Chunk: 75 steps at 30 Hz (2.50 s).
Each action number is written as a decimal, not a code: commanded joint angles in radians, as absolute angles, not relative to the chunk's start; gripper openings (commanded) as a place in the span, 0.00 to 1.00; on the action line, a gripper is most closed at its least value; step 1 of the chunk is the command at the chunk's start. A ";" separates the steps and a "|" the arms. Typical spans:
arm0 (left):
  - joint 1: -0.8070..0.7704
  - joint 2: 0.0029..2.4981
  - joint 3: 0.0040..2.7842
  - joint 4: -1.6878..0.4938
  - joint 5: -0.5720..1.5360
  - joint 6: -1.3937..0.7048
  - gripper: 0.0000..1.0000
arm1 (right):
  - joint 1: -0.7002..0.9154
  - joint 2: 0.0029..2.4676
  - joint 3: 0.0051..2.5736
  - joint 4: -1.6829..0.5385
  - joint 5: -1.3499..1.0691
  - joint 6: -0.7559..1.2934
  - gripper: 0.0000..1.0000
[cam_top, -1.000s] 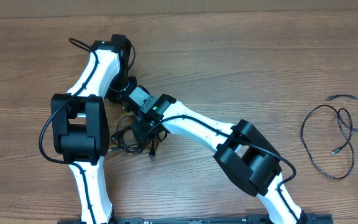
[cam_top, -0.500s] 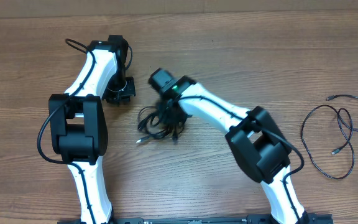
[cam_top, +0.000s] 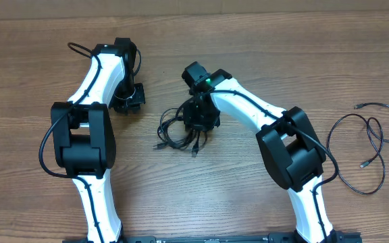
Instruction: Untangle cables
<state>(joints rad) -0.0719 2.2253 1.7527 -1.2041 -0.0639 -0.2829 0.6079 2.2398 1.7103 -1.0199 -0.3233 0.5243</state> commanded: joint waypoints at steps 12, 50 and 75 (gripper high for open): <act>-0.072 2.203 1.740 -1.203 -0.054 -0.296 0.22 | 0.760 2.246 1.721 -0.957 -0.435 0.604 0.38; -0.073 2.203 1.744 -1.282 0.611 0.367 0.61 | 0.589 2.204 1.813 -1.161 -0.311 0.252 0.14; -0.093 2.204 1.702 -1.169 0.348 0.096 0.15 | 0.601 2.207 1.642 -0.916 -0.469 0.058 0.10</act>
